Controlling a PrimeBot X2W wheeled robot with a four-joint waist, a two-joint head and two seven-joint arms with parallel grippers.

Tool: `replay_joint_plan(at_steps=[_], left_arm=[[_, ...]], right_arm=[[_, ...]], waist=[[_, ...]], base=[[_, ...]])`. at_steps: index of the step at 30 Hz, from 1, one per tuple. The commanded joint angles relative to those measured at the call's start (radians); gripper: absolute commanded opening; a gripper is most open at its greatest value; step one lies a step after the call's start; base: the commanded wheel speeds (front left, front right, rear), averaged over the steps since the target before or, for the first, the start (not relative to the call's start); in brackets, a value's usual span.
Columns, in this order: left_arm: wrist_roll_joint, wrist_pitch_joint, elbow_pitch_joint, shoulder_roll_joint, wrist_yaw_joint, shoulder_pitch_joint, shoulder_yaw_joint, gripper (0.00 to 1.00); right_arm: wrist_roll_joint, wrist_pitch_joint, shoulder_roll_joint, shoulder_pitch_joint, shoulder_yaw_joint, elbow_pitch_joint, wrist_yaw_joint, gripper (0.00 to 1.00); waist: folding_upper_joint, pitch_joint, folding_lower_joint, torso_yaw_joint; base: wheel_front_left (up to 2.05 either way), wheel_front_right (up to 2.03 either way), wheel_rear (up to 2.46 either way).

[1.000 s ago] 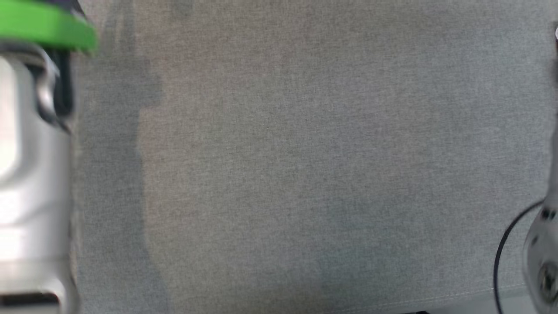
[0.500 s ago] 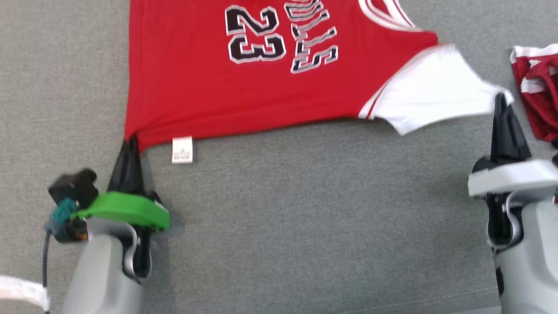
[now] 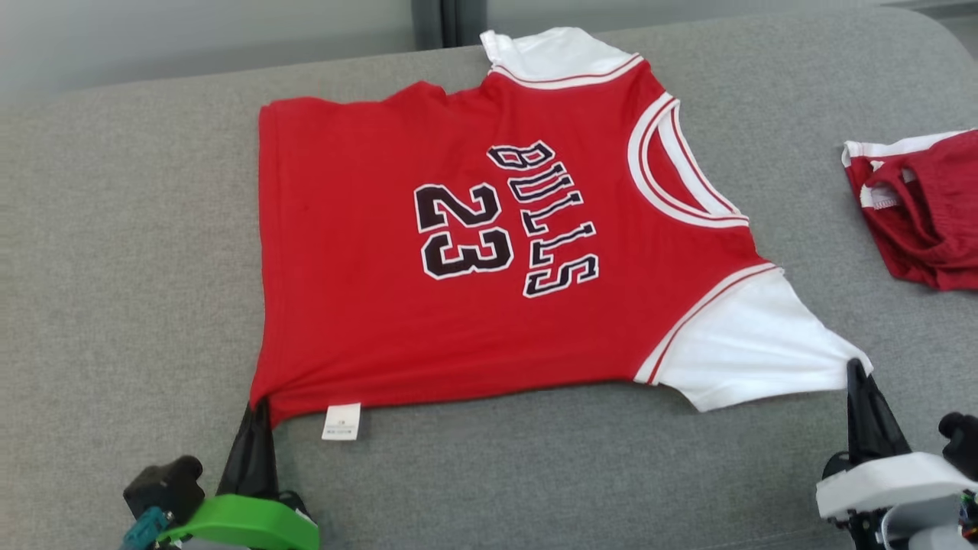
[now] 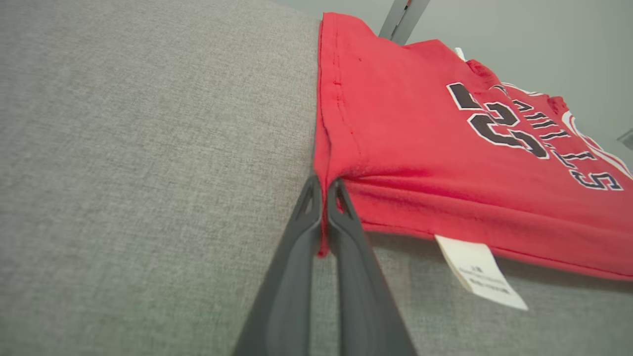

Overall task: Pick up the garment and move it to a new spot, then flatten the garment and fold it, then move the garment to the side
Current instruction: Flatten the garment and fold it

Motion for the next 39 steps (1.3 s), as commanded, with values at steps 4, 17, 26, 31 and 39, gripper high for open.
replay_joint_plan(at_steps=[4, 17, 26, 31, 39], left_arm=[[-0.010, -0.003, -0.037, 0.009, 0.005, 0.091, -0.032, 0.00], [-0.025, -0.003, -0.157, 0.007, 0.004, 0.161, -0.111, 0.00], [-0.002, -0.003, -0.140, 0.007, 0.004, 0.000, -0.135, 0.00], [0.005, -0.003, -0.093, 0.007, 0.004, -0.093, -0.154, 0.00], [0.026, -0.003, -0.015, 0.007, 0.004, -0.213, -0.160, 0.00]], right_arm=[[0.019, -0.004, -0.001, 0.100, -0.001, -0.012, -0.004, 0.00], [0.079, -0.004, 0.006, 0.169, 0.020, -0.110, -0.003, 0.00], [0.068, -0.004, -0.042, -0.053, 0.053, -0.120, -0.003, 0.00], [0.044, -0.004, -0.074, -0.193, 0.090, -0.047, -0.003, 0.00], [-0.004, -0.005, -0.099, -0.364, 0.115, 0.075, -0.003, 0.00]], waist=[[0.0000, -0.084, 0.0000, 0.015], [0.0000, -0.100, 0.0000, 0.032], [0.0000, -0.025, 0.0000, 0.048], [0.0000, 0.014, 0.0000, 0.055], [0.0000, 0.065, 0.0000, 0.066]], base=[[0.00, 0.00, 0.00], [0.00, 0.00, 0.00], [0.00, 0.00, 0.00], [0.00, 0.00, 0.00], [0.00, 0.00, 0.00]])
